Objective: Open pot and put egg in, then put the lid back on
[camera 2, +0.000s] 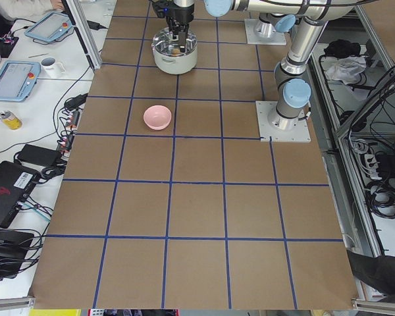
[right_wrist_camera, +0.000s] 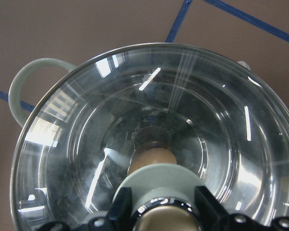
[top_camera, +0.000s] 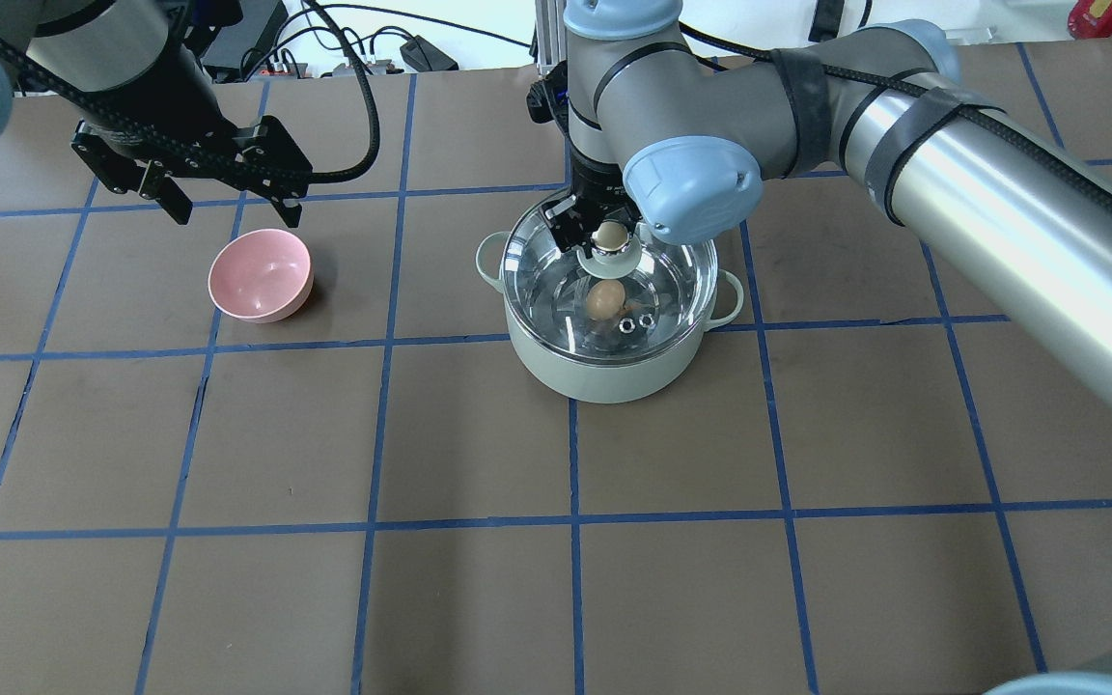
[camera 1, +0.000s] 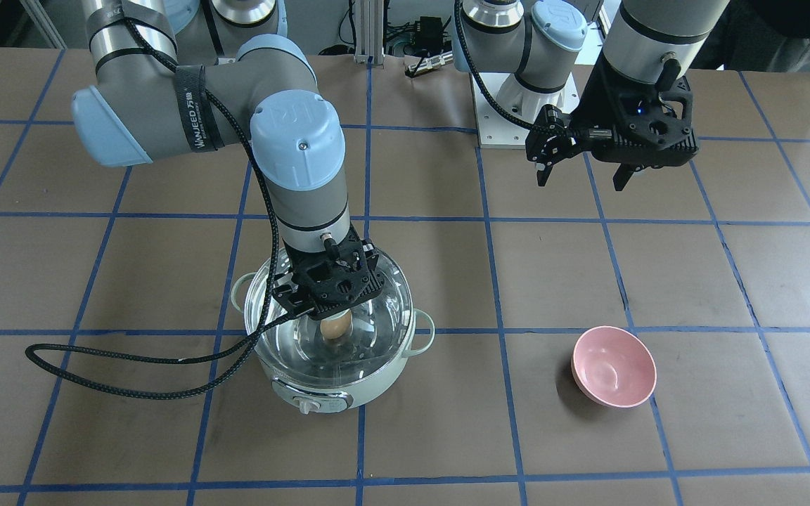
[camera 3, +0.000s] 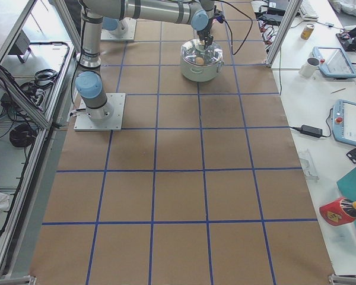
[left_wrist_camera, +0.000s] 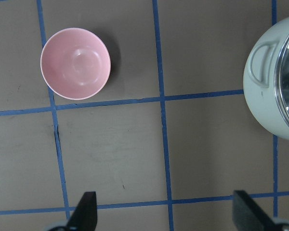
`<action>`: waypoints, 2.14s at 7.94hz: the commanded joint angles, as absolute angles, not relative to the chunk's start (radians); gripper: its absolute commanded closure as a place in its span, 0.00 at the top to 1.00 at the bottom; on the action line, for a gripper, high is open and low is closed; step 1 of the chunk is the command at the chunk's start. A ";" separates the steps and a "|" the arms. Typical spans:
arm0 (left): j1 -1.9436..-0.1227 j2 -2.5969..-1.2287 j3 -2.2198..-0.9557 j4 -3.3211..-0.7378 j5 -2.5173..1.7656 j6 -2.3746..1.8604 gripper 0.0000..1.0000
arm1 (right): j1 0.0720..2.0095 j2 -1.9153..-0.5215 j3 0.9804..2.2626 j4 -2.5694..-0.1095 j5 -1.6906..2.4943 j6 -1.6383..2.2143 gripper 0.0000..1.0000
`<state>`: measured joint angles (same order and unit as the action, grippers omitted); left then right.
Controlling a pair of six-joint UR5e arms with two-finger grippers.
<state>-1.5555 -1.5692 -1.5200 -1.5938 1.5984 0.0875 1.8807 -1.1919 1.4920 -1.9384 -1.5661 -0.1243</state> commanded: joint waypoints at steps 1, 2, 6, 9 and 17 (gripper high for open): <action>-1.555 -1.569 -1.520 -1.594 1.598 0.086 1.00 | 1.881 -1.192 1.494 -1.937 -1.565 -0.126 0.30; -1.555 -1.569 -1.520 -1.594 1.598 0.086 1.00 | 1.881 -1.192 1.494 -1.937 -1.557 -0.123 0.28; -1.555 -1.569 -1.520 -1.594 1.598 0.086 1.00 | 1.873 -1.222 1.494 -1.915 -1.574 -0.124 1.00; -1.555 -1.569 -1.520 -1.594 1.597 0.086 1.00 | 1.824 -1.349 1.491 -1.733 -1.639 -0.097 1.00; -1.555 -1.569 -1.520 -1.578 1.597 0.083 1.00 | 1.536 -1.592 1.489 -1.539 -1.535 -0.003 1.00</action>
